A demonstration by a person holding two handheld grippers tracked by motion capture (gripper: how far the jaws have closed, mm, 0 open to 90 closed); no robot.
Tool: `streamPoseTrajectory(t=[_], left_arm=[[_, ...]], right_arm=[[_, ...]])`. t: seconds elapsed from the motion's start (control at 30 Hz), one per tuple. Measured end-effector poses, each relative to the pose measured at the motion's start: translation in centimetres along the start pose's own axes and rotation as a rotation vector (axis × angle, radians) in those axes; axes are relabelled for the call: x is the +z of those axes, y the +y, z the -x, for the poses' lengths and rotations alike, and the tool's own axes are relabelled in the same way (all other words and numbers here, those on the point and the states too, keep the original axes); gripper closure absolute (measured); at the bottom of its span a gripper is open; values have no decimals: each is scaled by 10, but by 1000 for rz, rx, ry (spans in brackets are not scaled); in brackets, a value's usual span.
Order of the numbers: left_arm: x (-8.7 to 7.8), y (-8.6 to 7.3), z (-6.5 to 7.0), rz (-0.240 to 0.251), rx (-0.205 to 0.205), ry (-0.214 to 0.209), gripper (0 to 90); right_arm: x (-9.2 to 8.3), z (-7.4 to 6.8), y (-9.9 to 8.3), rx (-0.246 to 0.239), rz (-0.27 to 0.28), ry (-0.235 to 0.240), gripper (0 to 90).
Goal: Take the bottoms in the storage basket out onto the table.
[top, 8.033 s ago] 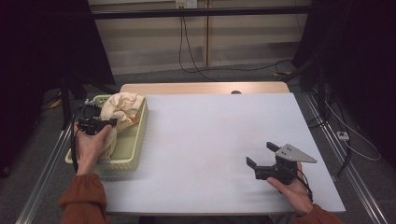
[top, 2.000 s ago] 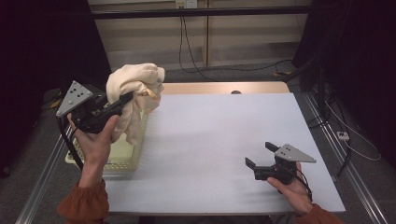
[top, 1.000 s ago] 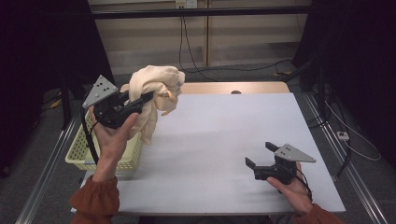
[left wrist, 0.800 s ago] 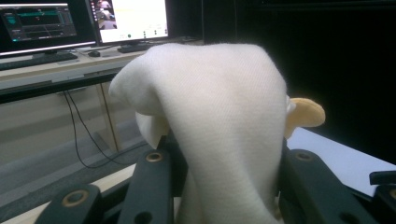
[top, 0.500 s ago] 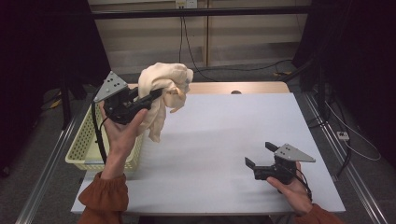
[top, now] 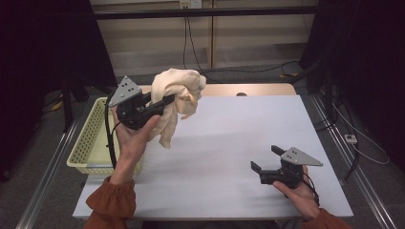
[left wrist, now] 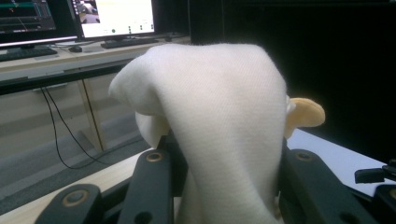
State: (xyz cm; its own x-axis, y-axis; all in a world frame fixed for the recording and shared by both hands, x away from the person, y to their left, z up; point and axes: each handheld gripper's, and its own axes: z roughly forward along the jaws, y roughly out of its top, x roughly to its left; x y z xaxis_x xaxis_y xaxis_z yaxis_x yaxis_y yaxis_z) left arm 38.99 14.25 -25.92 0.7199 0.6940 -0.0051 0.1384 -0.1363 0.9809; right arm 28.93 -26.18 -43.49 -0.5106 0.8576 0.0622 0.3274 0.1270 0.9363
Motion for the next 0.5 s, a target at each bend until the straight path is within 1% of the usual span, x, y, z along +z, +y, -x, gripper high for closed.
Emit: streamPoseTrajectory(t=[0.03,0.1,0.2,0.37,0.47,0.5], left_arm=[[2,-1,1,0,-5,-1,661],[5,-2,3,-7,1,-9,661],[10,-4,6,-11,-2,-20,661],[15,-6,11,-20,4,-31,661],[16,-5,17,-33,23,-43,661],[17,-5,19,-29,22,-53,661]], right_arm=[[0,0,0,3,1,0,31],[-1,0,0,3,2,0,31],[-1,0,0,3,3,0,31],[-1,0,0,1,4,2,31],[-1,0,0,1,3,1,31],[-1,0,0,0,2,1,31]])
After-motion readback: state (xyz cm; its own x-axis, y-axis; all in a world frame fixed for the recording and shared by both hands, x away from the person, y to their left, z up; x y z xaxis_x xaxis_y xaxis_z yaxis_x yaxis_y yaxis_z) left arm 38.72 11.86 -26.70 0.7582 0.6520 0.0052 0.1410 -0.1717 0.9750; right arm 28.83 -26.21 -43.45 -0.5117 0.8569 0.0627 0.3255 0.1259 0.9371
